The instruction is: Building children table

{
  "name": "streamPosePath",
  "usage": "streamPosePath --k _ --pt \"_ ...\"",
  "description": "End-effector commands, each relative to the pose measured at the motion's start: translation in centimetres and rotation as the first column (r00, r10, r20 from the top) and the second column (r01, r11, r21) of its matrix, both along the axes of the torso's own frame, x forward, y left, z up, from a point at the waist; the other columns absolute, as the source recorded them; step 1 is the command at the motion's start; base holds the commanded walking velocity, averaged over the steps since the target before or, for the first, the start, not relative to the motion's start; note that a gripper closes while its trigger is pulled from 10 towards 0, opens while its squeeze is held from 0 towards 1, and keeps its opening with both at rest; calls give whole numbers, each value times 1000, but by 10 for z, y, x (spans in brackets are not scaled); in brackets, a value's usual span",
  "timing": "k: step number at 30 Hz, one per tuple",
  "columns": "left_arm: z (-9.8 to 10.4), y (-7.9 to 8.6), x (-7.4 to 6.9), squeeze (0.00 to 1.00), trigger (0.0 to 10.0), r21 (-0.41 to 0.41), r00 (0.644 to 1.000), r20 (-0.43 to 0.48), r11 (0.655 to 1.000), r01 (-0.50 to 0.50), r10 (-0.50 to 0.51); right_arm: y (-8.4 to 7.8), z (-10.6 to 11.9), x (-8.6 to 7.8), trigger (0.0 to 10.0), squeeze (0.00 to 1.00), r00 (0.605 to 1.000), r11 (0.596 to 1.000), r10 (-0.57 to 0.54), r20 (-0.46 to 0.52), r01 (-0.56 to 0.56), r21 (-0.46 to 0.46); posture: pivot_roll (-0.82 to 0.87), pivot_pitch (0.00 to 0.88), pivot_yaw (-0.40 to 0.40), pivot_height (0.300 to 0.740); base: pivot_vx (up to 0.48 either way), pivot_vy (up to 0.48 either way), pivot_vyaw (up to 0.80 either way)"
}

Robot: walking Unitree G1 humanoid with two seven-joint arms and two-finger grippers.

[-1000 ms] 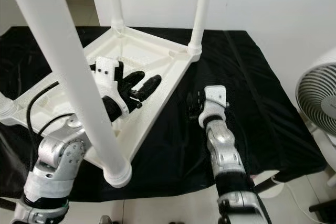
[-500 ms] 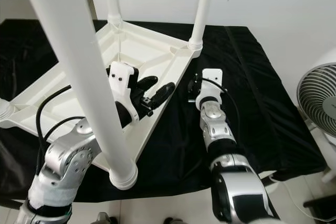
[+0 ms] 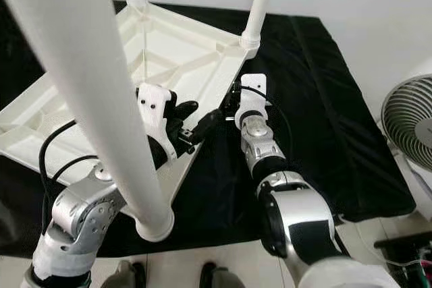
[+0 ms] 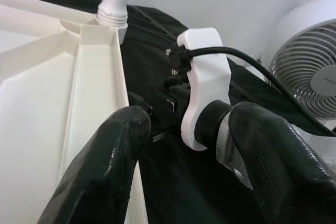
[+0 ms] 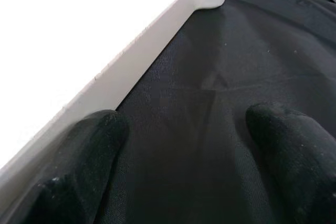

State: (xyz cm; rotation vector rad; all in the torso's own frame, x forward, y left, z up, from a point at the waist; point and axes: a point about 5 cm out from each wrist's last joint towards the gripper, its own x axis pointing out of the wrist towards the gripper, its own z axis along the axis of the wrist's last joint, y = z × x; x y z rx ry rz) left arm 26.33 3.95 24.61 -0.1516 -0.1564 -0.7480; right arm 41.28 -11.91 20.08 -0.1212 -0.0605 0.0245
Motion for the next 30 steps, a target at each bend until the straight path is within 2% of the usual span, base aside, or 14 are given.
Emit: streamPosePath --k 1,4,6,10,18,25,30 --pt "2 -11 -6 0 10000 9 999 2 999 43 -44 13 -9 -2 10000 0 997 998 63 -40 -64 -11 178 298 -67 740 0 0 0" --pt "4 -13 -6 0 10000 5 998 3 998 55 -55 24 -5 -2 10000 0 993 993 115 -27 -115 4 178 299 -53 740 0 0 0" --pt "4 -13 -6 0 10000 5 998 2 998 56 -56 25 -4 -2 10000 0 993 993 118 -25 -118 0 178 299 -53 740 0 0 0" --pt "6 -19 -6 0 10000 7 998 1 998 67 -67 44 8 -1 10000 0 982 982 189 14 -189 19 178 295 -28 740 0 0 0" --pt "9 -26 -6 0 10000 -3 997 -1 997 83 -83 60 19 -2 10000 0 972 972 232 42 -233 38 178 293 -2 740 0 0 0" --pt "10 -29 -6 0 10000 -1 996 -3 996 89 -89 61 25 -1 10000 0 973 974 223 58 -225 35 178 293 1 740 0 0 0" --pt "4 -23 -2 0 10000 38 998 -3 998 55 -55 43 25 1 10000 0 979 982 185 87 -188 24 178 289 -1 740 0 0 0"
